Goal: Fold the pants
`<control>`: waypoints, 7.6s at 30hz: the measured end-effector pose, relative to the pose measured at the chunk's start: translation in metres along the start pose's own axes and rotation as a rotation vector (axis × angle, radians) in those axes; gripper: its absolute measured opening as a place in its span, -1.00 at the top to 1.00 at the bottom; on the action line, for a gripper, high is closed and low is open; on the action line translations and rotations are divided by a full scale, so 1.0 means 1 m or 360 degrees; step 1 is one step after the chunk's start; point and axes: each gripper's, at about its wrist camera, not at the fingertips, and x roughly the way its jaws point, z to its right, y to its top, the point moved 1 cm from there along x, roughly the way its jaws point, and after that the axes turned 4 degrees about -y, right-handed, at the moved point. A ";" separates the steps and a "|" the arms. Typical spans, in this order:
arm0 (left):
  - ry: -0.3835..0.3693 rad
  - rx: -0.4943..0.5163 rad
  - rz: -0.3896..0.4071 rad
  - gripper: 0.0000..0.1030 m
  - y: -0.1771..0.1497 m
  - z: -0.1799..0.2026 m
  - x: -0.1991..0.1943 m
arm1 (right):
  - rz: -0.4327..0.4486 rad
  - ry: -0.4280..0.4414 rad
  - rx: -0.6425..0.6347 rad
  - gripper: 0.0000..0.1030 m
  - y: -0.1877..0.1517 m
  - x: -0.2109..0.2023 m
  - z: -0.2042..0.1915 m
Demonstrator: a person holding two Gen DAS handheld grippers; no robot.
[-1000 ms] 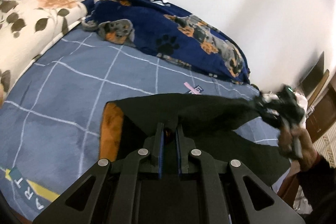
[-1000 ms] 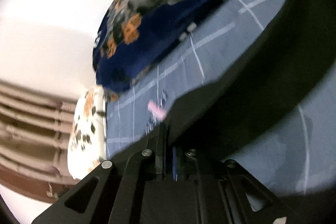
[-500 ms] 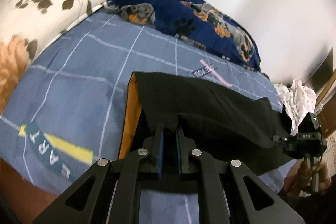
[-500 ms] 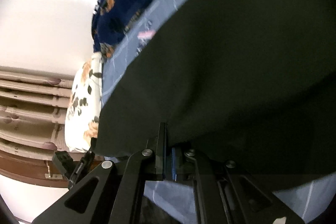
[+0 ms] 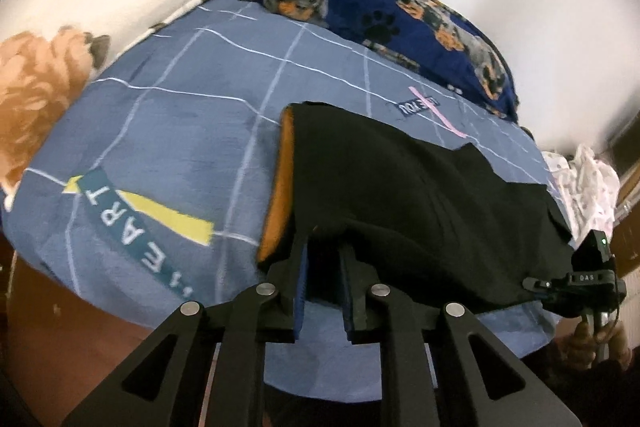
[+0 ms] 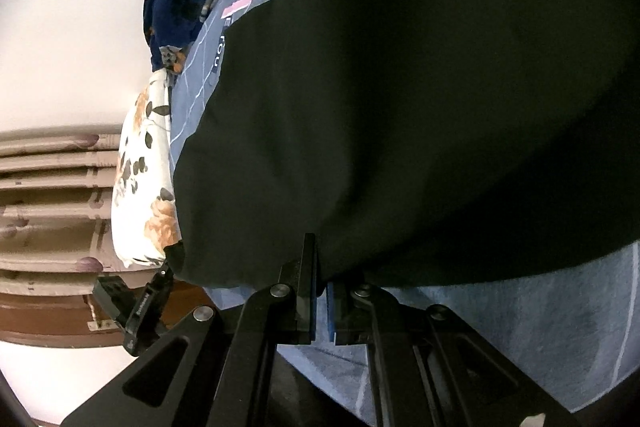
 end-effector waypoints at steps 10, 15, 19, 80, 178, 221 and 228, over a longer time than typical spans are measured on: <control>0.0084 0.0039 0.0185 0.70 0.024 0.010 -0.035 | -0.0016 0.0012 0.0038 0.90 0.001 0.008 0.004; -0.0143 0.0207 0.0057 0.69 0.017 0.061 -0.007 | -0.0018 0.0034 0.0045 0.89 -0.001 0.007 0.008; -0.0313 0.0275 -0.0093 0.69 0.006 0.097 0.039 | -0.0015 0.0079 0.0029 0.83 -0.001 0.007 0.008; -0.0198 0.0279 -0.0325 0.69 -0.009 0.100 0.099 | 0.1178 0.0542 0.1100 0.88 0.038 -0.267 0.326; -0.0310 -0.0464 -0.0229 0.81 -0.018 -0.021 0.021 | 0.0341 0.0424 0.0005 -0.33 0.067 -0.092 0.036; -0.0230 -0.0230 -0.0022 0.87 0.005 0.003 0.004 | 0.0422 0.0454 0.0124 -0.42 0.066 -0.109 0.071; -0.0260 -0.0008 -0.0007 -0.31 0.029 0.054 0.029 | 0.1204 0.0166 0.0449 -0.42 0.039 -0.263 0.190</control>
